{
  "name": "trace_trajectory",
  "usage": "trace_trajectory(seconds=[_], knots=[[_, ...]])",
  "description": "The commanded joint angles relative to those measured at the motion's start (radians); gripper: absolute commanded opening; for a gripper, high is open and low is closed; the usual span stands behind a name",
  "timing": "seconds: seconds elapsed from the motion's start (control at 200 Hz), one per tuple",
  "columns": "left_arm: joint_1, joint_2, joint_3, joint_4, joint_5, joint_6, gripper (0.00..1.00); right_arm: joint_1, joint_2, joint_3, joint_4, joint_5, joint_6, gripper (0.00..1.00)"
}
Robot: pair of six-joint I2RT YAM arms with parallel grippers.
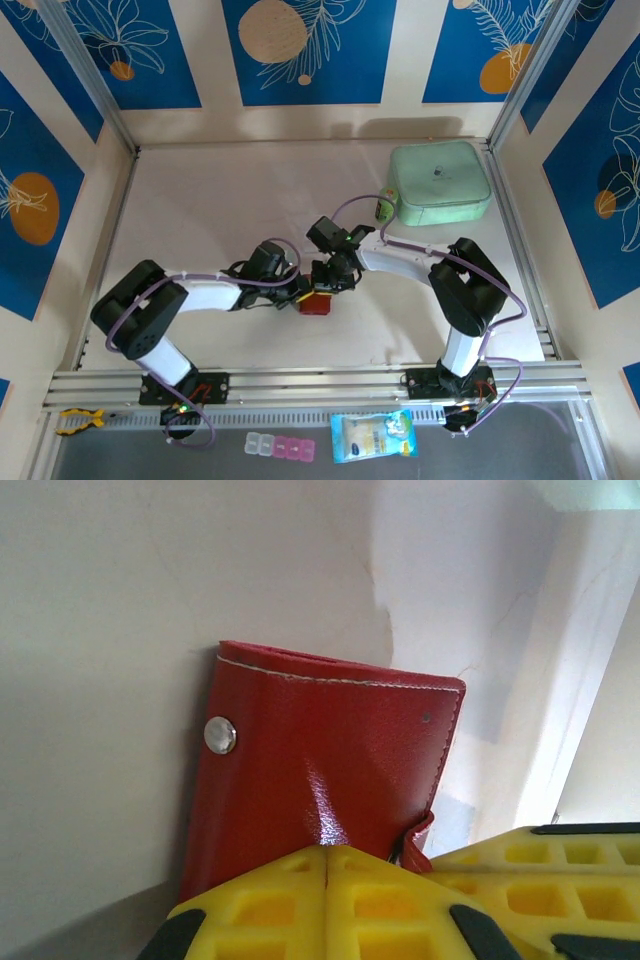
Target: Take the credit cards out of the card holder
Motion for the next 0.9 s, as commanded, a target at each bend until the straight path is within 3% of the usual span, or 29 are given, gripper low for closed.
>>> trace_trajectory(seconds=[0.0, 0.385, 0.57, 0.89], knots=[[0.005, 0.034, -0.041, -0.02, -0.004, -0.004, 0.0, 0.001, -0.014, 0.0, -0.042, 0.011, -0.007, 0.0], [0.01, 0.052, -0.072, 0.031, 0.012, -0.022, 0.0, -0.045, -0.086, -0.059, -0.091, 0.07, -0.01, 0.0], [0.01, 0.014, -0.049, 0.013, 0.018, -0.017, 0.1, -0.045, -0.086, -0.057, -0.101, 0.077, -0.003, 0.27], [0.009, -0.062, -0.027, -0.05, 0.006, 0.002, 0.15, -0.056, -0.063, -0.08, -0.048, 0.034, -0.002, 0.34]])
